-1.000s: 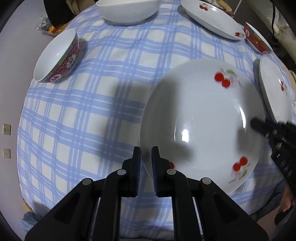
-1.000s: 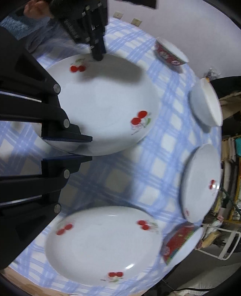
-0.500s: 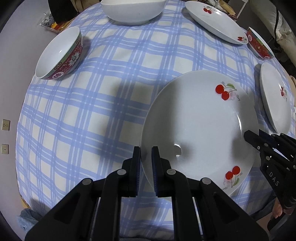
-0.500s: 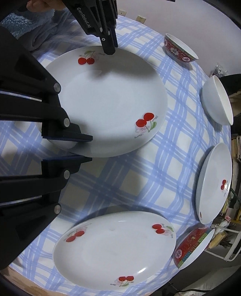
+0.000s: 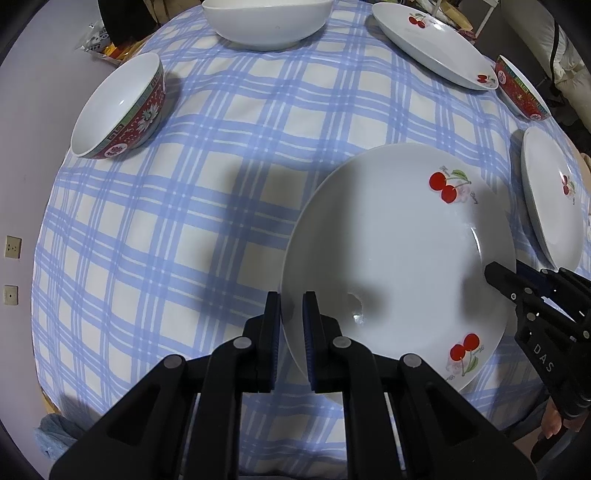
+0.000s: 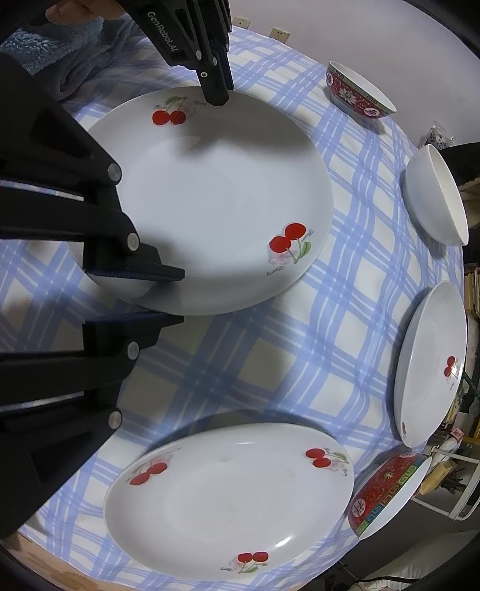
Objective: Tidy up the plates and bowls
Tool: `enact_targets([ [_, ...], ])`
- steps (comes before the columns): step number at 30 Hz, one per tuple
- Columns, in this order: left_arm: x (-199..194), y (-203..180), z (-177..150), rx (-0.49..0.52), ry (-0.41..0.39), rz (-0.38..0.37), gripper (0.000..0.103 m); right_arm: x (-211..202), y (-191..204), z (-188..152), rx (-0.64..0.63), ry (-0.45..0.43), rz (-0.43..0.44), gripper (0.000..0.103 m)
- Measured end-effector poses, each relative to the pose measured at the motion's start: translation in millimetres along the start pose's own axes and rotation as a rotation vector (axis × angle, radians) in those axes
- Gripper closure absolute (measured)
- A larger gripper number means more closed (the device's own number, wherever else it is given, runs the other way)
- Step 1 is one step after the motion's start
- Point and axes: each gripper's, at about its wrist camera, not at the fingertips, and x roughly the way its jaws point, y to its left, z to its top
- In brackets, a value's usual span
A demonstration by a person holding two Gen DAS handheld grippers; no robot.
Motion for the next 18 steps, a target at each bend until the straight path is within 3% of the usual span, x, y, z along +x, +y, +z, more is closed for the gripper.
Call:
enact_targets([
  [7,-8,-2,0,0.007,-0.028,0.040,0.091,0,-1,3,-0.007,0.002,0.002,0.085],
  [11,-29,12,4,-0.054,-0.093,-0.005,0.090,-17,-4,8,-0.016,-0.042,-0.025,0.085],
  [14,-44,16,10,-0.067,-0.152,0.012,0.090,-35,-10,16,-0.019,-0.089,-0.028,0.085],
  [16,-53,14,14,-0.065,-0.199,0.054,0.089,-47,-16,25,-0.024,-0.118,-0.035,0.079],
  [18,-58,12,18,-0.067,-0.226,0.071,0.087,-57,-25,32,-0.024,-0.137,-0.052,0.066],
])
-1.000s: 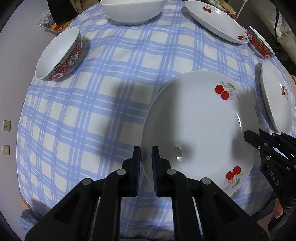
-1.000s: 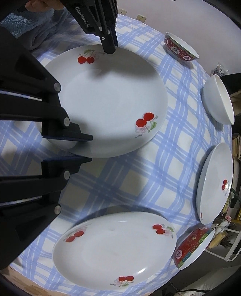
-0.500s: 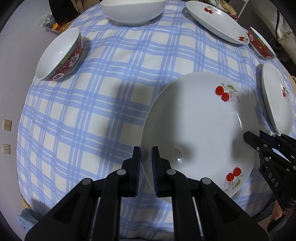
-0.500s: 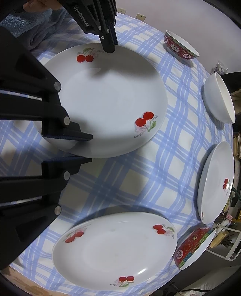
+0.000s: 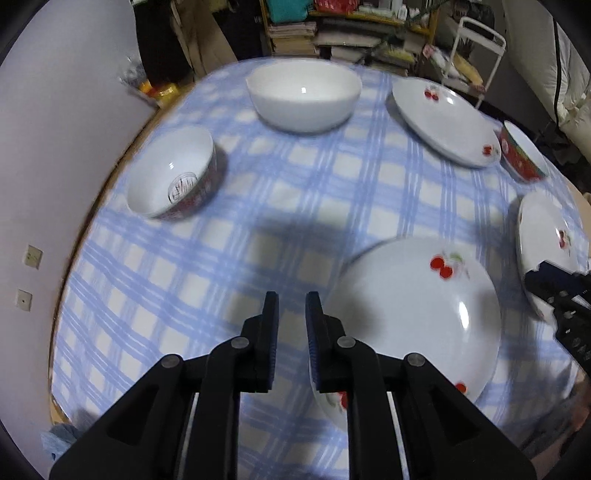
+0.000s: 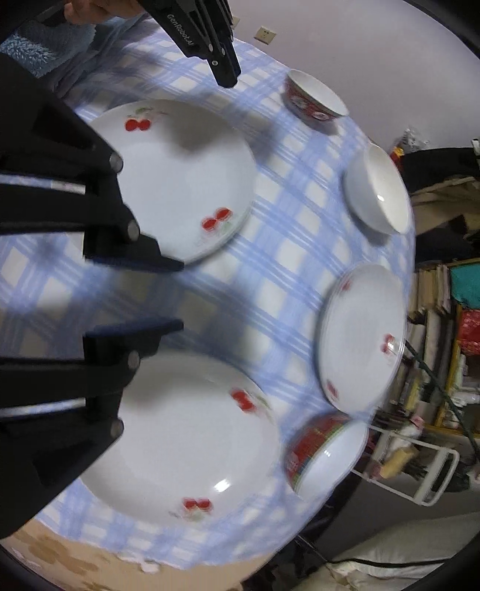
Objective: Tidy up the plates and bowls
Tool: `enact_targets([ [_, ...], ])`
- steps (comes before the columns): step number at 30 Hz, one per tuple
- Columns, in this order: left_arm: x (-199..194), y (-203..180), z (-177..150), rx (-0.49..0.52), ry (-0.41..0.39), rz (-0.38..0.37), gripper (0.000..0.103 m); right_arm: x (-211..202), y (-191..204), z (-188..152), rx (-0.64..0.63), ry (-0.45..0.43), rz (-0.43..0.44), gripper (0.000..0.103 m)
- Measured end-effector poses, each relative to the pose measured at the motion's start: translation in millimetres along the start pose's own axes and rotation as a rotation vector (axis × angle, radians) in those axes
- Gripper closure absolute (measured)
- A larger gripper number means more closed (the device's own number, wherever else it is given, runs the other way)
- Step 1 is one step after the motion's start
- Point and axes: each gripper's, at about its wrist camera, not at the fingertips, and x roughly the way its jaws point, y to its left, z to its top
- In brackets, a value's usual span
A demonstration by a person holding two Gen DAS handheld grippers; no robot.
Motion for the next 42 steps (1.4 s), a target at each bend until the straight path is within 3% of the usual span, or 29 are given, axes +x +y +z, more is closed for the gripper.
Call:
enact_targets([
  [4,-5,-13,10,0.015,-0.032,0.030,0.085,-13,-25,12,0.036,-0.028,-0.016,0.052],
  [7,-5,-29,21,0.025,-0.044,0.035,0.078,-17,-43,20,0.049,-0.029,-0.001,0.039],
  [9,-3,-40,26,0.048,-0.057,0.029,0.054,-22,-59,23,0.081,-0.048,0.009,0.019],
  [12,-2,-63,31,0.112,-0.089,0.027,0.033,-31,-84,23,0.137,-0.085,-0.007,0.005],
  [15,-2,-83,37,0.148,-0.103,0.018,0.015,-38,-107,20,0.172,-0.108,-0.035,0.003],
  [17,-3,-95,41,0.149,-0.116,0.027,0.012,-40,-121,17,0.194,-0.101,-0.069,0.003],
  [19,-1,-104,44,0.142,-0.103,0.033,0.012,-39,-134,14,0.229,-0.085,-0.100,0.003],
  [24,2,-129,55,0.147,-0.067,0.026,0.012,-38,-161,3,0.291,-0.076,-0.060,0.003],
  [29,2,-153,58,0.167,-0.055,-0.026,0.012,-35,-187,-7,0.340,-0.055,-0.094,0.003],
  [37,-2,-178,64,0.168,-0.050,-0.093,0.012,-15,-220,-25,0.428,0.011,-0.070,0.004],
  [42,11,-193,64,0.164,-0.009,-0.142,0.012,-5,-231,-32,0.478,0.029,-0.028,0.015],
])
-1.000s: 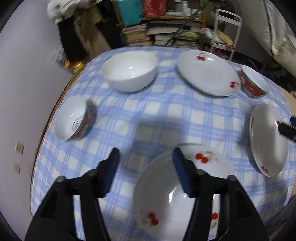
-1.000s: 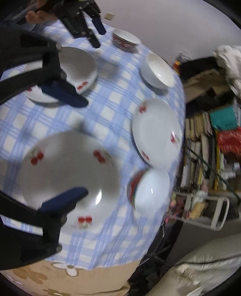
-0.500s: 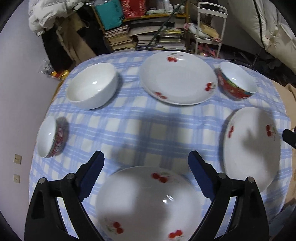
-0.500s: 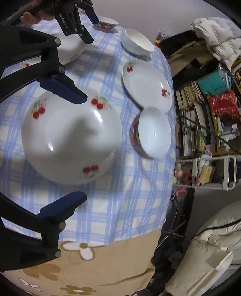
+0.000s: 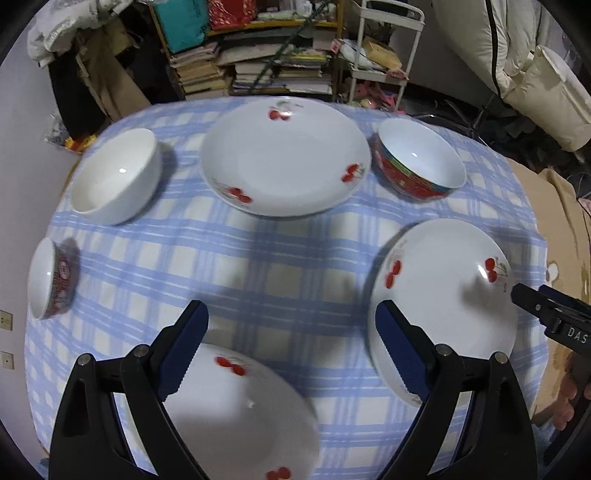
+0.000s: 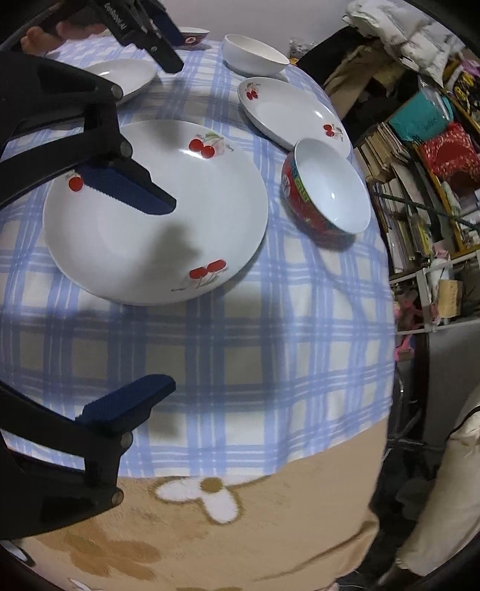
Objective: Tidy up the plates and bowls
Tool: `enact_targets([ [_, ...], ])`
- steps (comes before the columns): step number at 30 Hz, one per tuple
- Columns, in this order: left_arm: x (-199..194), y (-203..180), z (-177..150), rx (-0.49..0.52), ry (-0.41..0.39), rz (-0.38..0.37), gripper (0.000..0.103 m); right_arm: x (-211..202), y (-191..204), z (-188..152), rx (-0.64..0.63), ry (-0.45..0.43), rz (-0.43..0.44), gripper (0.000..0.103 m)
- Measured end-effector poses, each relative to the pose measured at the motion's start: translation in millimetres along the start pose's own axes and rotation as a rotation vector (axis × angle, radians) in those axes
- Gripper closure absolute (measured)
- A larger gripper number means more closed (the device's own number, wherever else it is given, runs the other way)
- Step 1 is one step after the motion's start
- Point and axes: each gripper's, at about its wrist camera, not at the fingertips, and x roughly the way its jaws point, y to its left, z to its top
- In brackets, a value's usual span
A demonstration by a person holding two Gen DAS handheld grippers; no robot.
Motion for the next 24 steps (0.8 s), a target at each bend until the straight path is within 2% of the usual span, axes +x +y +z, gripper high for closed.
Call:
enact_targets([
  [4,8,-14,-1,0.028,0.011,-0.013,0.012,9,-2,0,0.007,0.020,0.035,0.025],
  [6,12,-19,0,0.043,0.020,-0.023,0.013,16,-1,0,0.007,0.042,0.047,0.037],
  [7,14,-22,0,0.048,0.022,-0.029,0.014,19,-1,0,0.008,0.048,0.053,0.040],
  [8,16,-25,0,0.055,0.024,-0.036,0.017,20,-1,0,0.009,0.053,0.061,0.047],
  [9,18,-28,-1,0.065,0.027,-0.047,0.022,22,0,-1,0.008,0.058,0.067,0.056],
  [10,22,-32,-1,0.076,0.037,-0.059,0.025,24,0,-1,0.006,0.065,0.069,0.058],
  [12,28,-37,-2,0.090,0.053,-0.070,0.043,26,2,-1,-0.003,0.075,0.059,0.066],
  [16,43,-38,-1,0.069,0.080,-0.079,0.059,29,3,0,-0.008,0.072,0.060,0.077],
  [17,46,-37,-1,0.058,0.090,-0.089,0.069,30,3,0,-0.009,0.072,0.054,0.080],
  [20,55,-34,0,0.029,0.127,-0.169,0.090,36,0,1,0.003,0.087,0.054,0.087],
  [24,59,-37,1,0.013,0.142,-0.192,0.094,40,-2,2,0.024,0.098,0.066,0.086],
])
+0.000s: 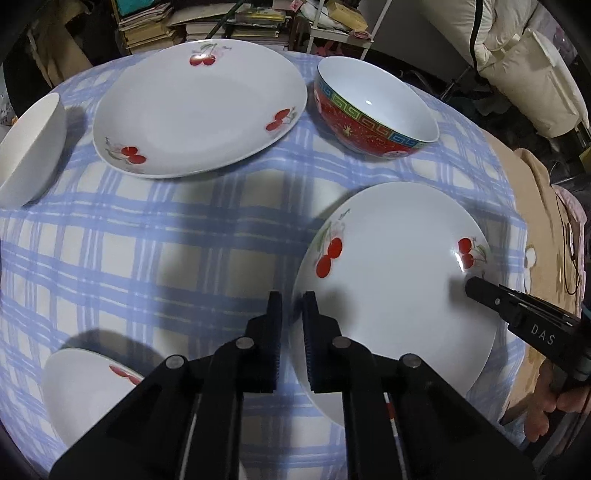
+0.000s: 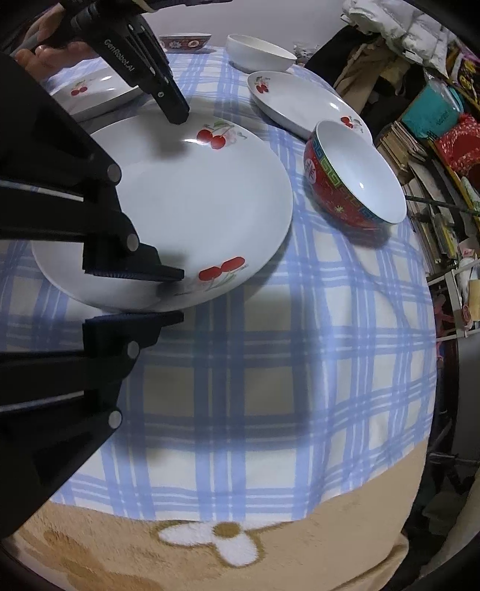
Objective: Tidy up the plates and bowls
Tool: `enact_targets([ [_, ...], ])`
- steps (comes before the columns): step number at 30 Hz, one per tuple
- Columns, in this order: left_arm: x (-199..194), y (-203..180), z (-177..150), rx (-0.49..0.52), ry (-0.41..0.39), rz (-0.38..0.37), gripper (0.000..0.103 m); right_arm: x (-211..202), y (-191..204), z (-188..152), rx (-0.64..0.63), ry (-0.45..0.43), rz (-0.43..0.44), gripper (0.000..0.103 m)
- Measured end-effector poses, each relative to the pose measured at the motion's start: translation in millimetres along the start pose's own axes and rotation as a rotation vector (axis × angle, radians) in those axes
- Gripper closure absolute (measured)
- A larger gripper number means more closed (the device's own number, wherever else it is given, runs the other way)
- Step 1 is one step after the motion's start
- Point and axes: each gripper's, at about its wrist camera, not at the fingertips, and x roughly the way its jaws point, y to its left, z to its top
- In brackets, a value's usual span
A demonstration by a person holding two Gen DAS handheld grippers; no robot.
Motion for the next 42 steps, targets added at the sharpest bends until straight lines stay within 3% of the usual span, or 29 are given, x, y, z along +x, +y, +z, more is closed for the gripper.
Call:
enact_targets([
  [6,2,-15,-4,0.109,-0.008,0.066,0.093,-1,5,-1,-0.010,-0.015,-0.015,0.085],
  [16,-25,9,-15,0.067,-0.011,0.091,0.094,-4,30,-7,-0.061,-0.027,0.025,0.085],
  [21,-46,31,-18,0.049,-0.032,0.105,0.094,-11,48,-16,-0.055,-0.036,0.085,0.085],
  [23,-51,36,-19,0.038,-0.033,0.109,0.094,-13,60,-21,-0.083,-0.046,0.061,0.085],
  [42,-127,107,-72,-0.065,-0.116,0.170,0.094,-38,147,-64,-0.221,-0.051,0.194,0.085],
])
